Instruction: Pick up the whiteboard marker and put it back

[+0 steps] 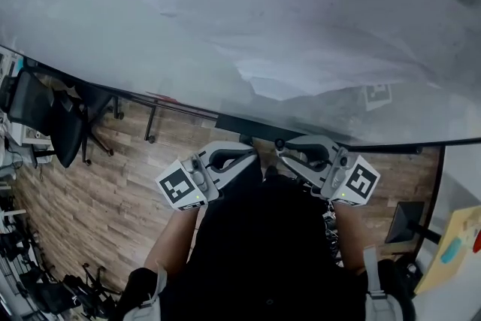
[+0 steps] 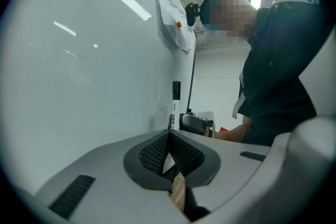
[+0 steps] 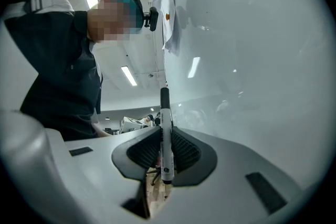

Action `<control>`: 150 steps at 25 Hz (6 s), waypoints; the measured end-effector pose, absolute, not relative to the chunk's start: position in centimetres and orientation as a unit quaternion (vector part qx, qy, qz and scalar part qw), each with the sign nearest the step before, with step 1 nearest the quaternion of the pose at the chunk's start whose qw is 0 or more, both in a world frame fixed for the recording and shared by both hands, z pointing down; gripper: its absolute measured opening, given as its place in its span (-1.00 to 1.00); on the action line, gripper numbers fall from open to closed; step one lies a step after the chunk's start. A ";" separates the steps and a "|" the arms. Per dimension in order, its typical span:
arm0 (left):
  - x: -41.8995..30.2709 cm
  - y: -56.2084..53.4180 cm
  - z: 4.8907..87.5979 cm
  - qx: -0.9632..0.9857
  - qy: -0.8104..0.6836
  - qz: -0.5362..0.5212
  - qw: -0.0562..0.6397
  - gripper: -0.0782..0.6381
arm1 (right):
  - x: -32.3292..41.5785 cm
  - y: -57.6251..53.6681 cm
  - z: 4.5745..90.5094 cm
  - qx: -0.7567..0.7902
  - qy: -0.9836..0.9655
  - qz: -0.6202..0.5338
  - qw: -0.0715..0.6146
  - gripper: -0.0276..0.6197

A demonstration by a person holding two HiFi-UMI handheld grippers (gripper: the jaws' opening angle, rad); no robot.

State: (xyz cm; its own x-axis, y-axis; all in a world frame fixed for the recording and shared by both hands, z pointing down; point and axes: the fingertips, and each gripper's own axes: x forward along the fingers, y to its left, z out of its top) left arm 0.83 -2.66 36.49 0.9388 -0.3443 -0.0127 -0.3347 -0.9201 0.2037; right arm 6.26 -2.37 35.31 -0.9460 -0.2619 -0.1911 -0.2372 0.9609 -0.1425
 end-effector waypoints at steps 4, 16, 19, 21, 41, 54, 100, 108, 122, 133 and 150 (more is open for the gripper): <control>0.8 -2.9 36.4 0.979 -0.178 -0.027 0.098 -0.75 | 6.5 -2.8 35.8 -0.151 0.984 -0.041 0.081 -0.69; -1.9 -4.1 37.3 0.974 -0.196 -0.032 0.105 -0.75 | 4.1 -6.3 39.7 -0.240 0.969 0.004 -0.061 -0.69; -2.1 -4.0 37.5 0.974 -0.197 -0.029 0.106 -0.75 | 3.9 -6.1 42.8 -0.238 0.956 0.039 -0.169 -0.69; -2.1 -4.0 37.6 0.974 -0.196 -0.028 0.107 -0.75 | 3.6 -6.2 44.5 -0.243 0.945 0.053 -0.214 -0.69; -1.9 -3.1 38.2 0.973 -0.198 -0.020 0.117 -0.75 | 3.0 -6.7 58.0 -0.216 0.896 0.053 -0.385 -0.69; -1.8 -3.1 38.6 0.973 -0.197 -0.015 0.122 -0.75 | 2.6 -6.8 60.4 -0.204 0.871 0.054 -0.444 -0.69; -2.6 -2.7 39.6 0.968 -0.217 -0.011 0.129 -0.75 | 2.0 -6.5 60.4 -0.193 0.875 0.052 -0.440 -0.69; -2.3 -3.2 39.2 0.969 -0.211 -0.013 0.124 -0.75 | 1.6 -6.7 53.2 -0.213 0.910 0.056 -0.350 -0.79; 0.3 -3.2 36.7 0.978 -0.188 -0.020 0.081 -0.75 | 3.7 -5.3 36.5 -0.201 0.977 -0.037 -0.062 -0.85; 1.8 -3.1 35.6 0.984 -0.165 -0.013 0.065 -0.75 | 6.5 -3.4 33.1 -0.168 0.983 -0.063 0.028 -0.86; 2.5 -2.6 36.4 0.984 -0.160 -0.009 0.077 -0.75 | 7.5 -3.5 34.0 -0.179 0.980 -0.064 0.051 -0.86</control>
State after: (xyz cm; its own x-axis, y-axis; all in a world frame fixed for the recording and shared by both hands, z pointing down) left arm 2.47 -2.57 36.41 0.9487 -0.3160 0.0071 -0.3132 -0.9370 0.1544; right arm 7.52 -3.52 33.99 -0.9304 -0.3584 -0.0773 -0.3454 0.9275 -0.1429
